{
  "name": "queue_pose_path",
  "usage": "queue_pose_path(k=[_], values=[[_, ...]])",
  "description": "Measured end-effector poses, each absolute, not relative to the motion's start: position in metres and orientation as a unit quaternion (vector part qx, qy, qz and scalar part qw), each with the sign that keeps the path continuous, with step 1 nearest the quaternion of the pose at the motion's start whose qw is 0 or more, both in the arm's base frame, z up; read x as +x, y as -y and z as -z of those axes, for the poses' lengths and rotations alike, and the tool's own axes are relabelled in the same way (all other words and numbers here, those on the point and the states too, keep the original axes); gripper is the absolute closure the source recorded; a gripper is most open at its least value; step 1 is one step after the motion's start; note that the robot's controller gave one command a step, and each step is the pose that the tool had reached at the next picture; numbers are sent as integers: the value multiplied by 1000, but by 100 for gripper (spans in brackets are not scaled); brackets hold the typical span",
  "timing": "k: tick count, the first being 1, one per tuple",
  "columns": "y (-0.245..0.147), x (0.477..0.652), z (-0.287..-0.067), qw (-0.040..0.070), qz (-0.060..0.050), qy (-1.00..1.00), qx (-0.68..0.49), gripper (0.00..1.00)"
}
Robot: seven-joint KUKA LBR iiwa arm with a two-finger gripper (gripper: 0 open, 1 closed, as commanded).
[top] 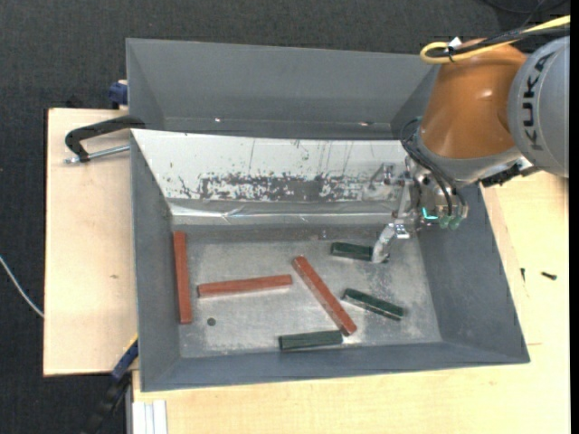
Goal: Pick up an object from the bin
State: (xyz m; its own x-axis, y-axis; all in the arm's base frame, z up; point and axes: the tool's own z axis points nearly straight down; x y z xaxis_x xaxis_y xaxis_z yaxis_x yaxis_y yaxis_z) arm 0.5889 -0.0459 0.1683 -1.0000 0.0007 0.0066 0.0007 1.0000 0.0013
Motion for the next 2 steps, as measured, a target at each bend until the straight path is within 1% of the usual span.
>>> queue_pose_path(k=[1,2], values=[[46,591,-173,-1,0,1000,0,0],[50,586,-77,-1,0,999,41,100]])
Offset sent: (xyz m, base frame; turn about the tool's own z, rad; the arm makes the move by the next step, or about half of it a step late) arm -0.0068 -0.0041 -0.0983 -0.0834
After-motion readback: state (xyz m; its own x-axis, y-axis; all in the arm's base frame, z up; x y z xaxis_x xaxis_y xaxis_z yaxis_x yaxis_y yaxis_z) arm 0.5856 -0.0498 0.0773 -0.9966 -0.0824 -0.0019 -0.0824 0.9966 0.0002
